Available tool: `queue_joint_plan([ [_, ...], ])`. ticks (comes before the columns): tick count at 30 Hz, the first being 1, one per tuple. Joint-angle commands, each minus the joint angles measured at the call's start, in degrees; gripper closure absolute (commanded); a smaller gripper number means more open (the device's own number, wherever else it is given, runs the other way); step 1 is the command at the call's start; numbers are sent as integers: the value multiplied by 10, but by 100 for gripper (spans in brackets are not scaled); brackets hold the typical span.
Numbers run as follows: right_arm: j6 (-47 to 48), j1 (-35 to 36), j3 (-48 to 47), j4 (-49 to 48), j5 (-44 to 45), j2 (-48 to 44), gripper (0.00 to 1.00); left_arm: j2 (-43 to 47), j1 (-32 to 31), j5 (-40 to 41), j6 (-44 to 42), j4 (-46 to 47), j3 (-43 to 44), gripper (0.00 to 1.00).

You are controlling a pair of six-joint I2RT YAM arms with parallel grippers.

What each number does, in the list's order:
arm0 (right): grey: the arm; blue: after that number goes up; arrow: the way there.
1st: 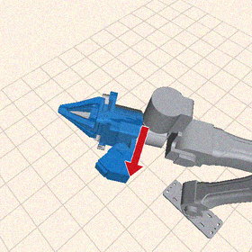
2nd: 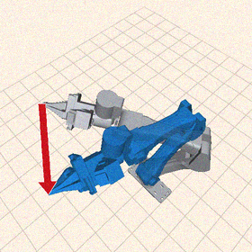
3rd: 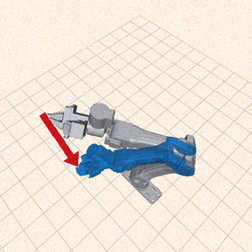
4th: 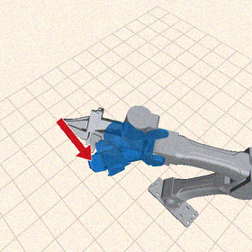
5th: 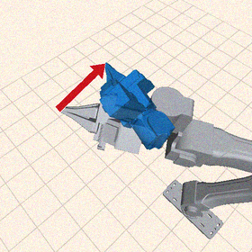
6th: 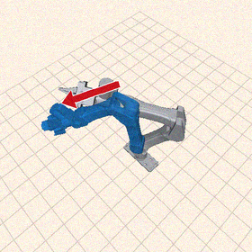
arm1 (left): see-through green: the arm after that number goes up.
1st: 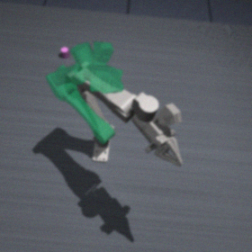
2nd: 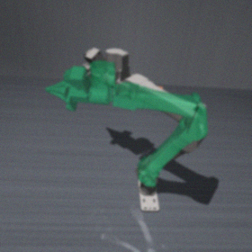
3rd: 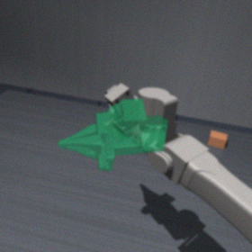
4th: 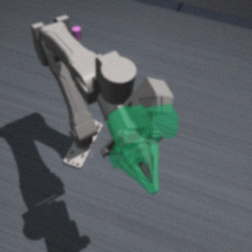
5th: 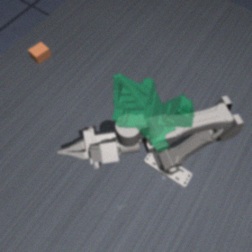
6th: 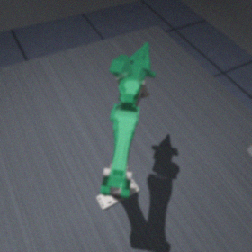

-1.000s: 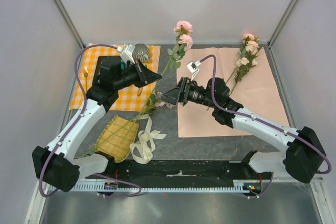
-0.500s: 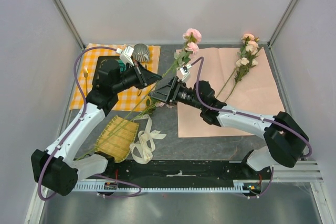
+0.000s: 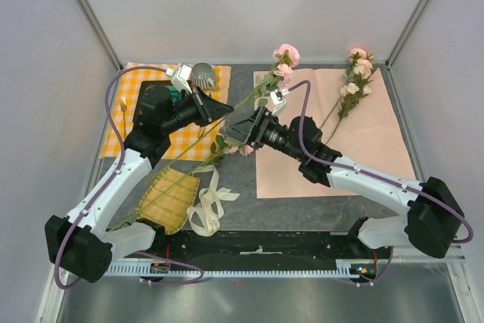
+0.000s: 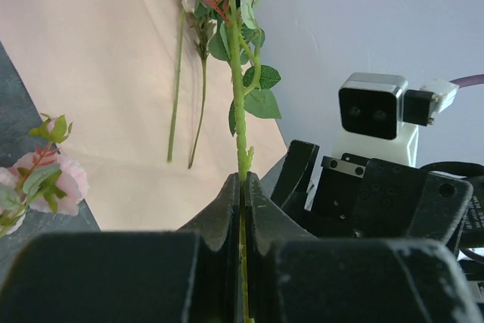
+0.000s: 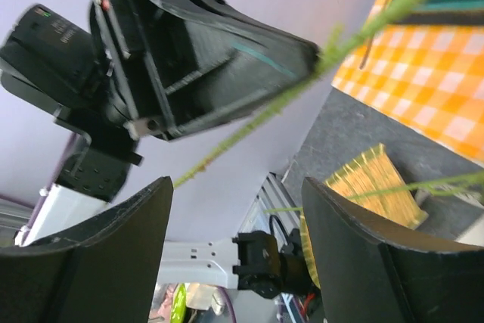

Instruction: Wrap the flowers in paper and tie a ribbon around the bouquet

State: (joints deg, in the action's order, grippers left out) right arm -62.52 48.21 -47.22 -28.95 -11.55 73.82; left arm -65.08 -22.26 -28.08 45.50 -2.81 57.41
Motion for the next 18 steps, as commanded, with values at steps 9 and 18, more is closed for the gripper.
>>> queue_joint_plan([
  [9, -55, 48, -100, -92, -25, 112, 36, 48, -2, 20, 50, 98, -44, 98],
  [18, -73, 67, -97, -117, 18, 127, 44, 72, -2, 21, 63, 105, -59, 99],
])
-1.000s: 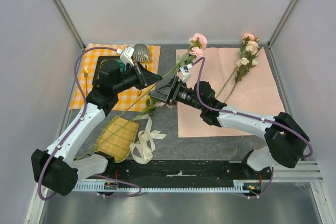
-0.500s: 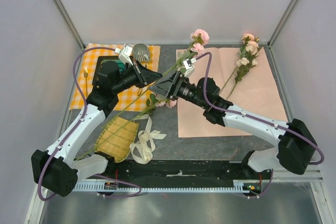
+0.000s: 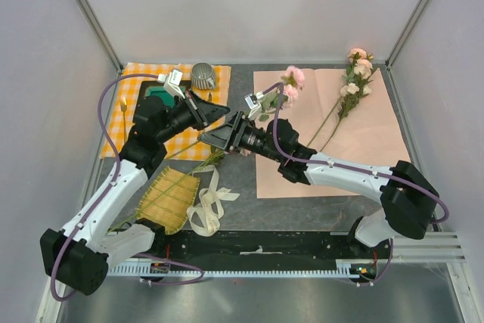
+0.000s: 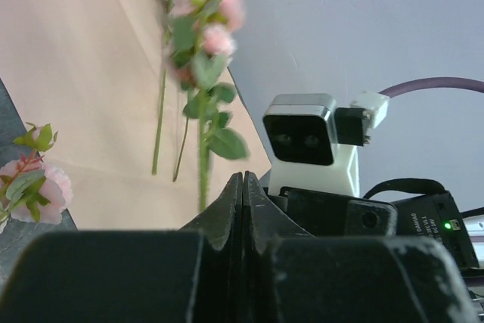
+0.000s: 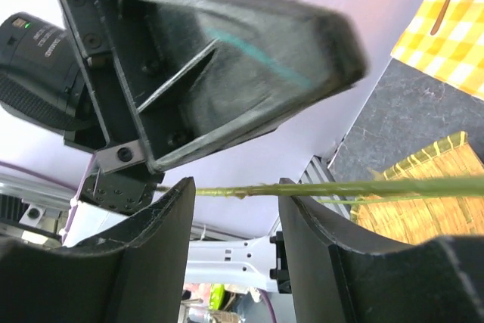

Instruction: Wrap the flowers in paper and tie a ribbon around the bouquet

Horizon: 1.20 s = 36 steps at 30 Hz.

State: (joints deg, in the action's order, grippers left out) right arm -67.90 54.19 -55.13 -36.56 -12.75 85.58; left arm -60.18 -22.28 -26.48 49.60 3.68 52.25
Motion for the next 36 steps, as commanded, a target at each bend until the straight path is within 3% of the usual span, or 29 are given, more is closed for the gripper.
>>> queue_joint_plan([
  [1, -28, 7, -19, -45, 33, 13, 45, 24, -1, 5, 23, 41, -10, 98],
  [6, -41, 11, -25, -53, 40, 19, 45, 37, -2, 10, 28, 42, -22, 98],
  [11, -49, 10, -16, -6, 89, 13, 60, 38, -1, 7, 30, 45, -25, 98],
  [14, -17, 9, -8, 118, 141, -8, 60, 44, 0, 35, -21, -17, 2, 98],
  [15, -12, 9, 0, 182, 159, -17, 57, 44, 2, 53, -45, -98, 20, 98],
  [17, -10, 0, 39, 224, 200, -46, 53, 37, 4, 133, -125, -203, 81, 79],
  [18, -7, -4, 65, 253, 209, -57, 50, 32, 7, 161, -148, -247, 99, 65],
  [19, -1, -11, 77, 260, 214, -76, 49, 27, 10, 182, -171, -317, 111, 45],
  [22, 46, -37, 93, 302, 221, -105, 46, -33, 23, 223, -278, -426, 152, 31],
  [29, 137, -99, 83, 336, 155, -126, 44, -251, 47, 229, -455, -475, 219, 29],
  [31, 146, -107, 82, 338, 131, -130, 44, -331, 52, 245, -464, -478, 239, 27],
  [36, 166, -117, 90, 350, 115, -150, 44, -411, 51, 237, -471, -475, 280, 32],
])
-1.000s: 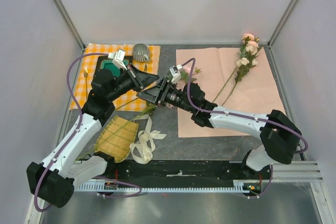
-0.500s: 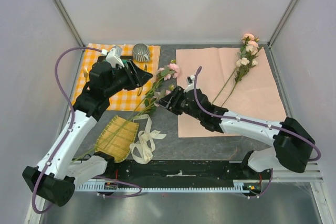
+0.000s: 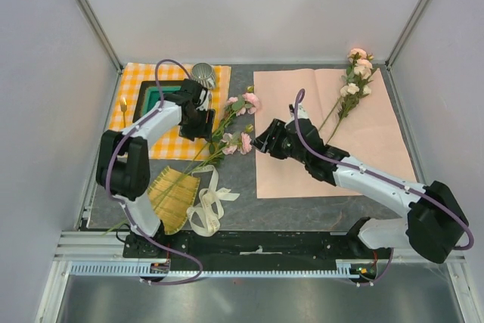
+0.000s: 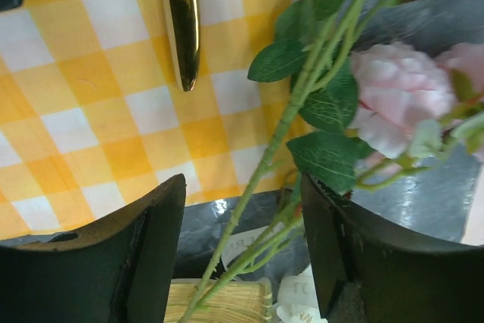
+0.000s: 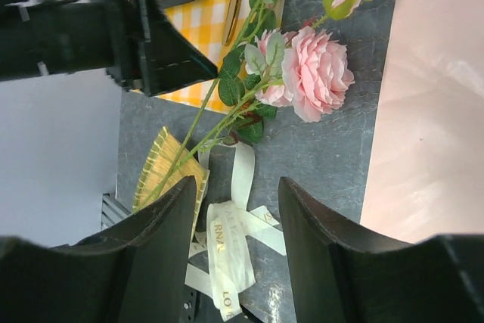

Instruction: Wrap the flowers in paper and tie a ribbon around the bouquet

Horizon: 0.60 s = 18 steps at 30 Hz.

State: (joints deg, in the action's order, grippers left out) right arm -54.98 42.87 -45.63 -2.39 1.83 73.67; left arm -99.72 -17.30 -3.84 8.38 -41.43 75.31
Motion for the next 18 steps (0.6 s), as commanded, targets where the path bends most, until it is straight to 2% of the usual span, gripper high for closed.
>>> queue_joint_plan([
  [1, 38, -6, -3, 10, -31, -39, 44, -27, 1, 9, -59, -24, 48, 33],
  [3, 40, -10, 3, 12, -34, -42, 44, -34, 1, 15, -61, -20, 42, 34],
  [12, 50, -26, 2, 9, -54, -41, 44, -66, 2, -14, -62, -1, 16, 50],
  [18, 50, -27, 5, 0, -58, -36, 44, -79, 2, -13, -66, 6, 20, 50],
])
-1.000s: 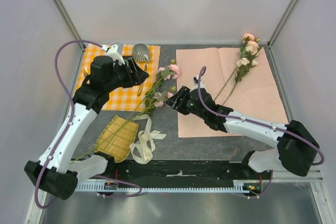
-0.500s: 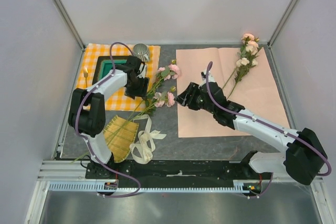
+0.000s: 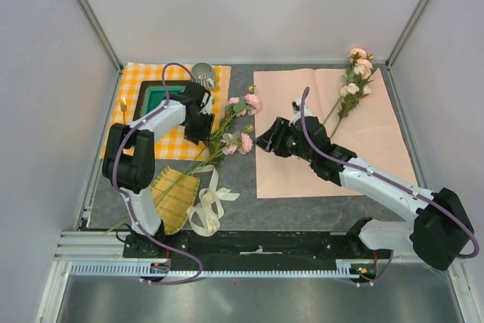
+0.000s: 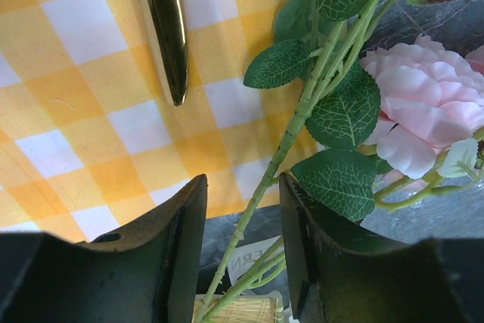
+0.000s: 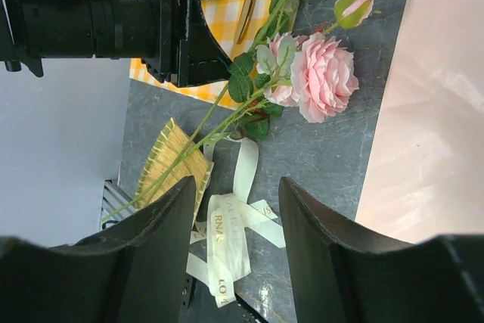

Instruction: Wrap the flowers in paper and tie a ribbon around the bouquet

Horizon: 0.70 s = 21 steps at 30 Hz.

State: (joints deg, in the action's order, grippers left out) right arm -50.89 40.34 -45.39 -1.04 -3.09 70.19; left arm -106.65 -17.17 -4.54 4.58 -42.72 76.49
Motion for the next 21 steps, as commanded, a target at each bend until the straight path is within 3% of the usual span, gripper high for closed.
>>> queue_joint_plan([
  [1, 8, -2, 4, -14, -12, 0, 44, -16, 0, -8, -30, 19, 10, 50],
  [14, 2, -1, 11, -23, -19, -1, 44, -11, 0, -90, -26, 22, 5, 42],
  [21, -1, -1, 12, -26, -22, -1, 44, -27, -1, -101, -21, 22, 6, 51],
])
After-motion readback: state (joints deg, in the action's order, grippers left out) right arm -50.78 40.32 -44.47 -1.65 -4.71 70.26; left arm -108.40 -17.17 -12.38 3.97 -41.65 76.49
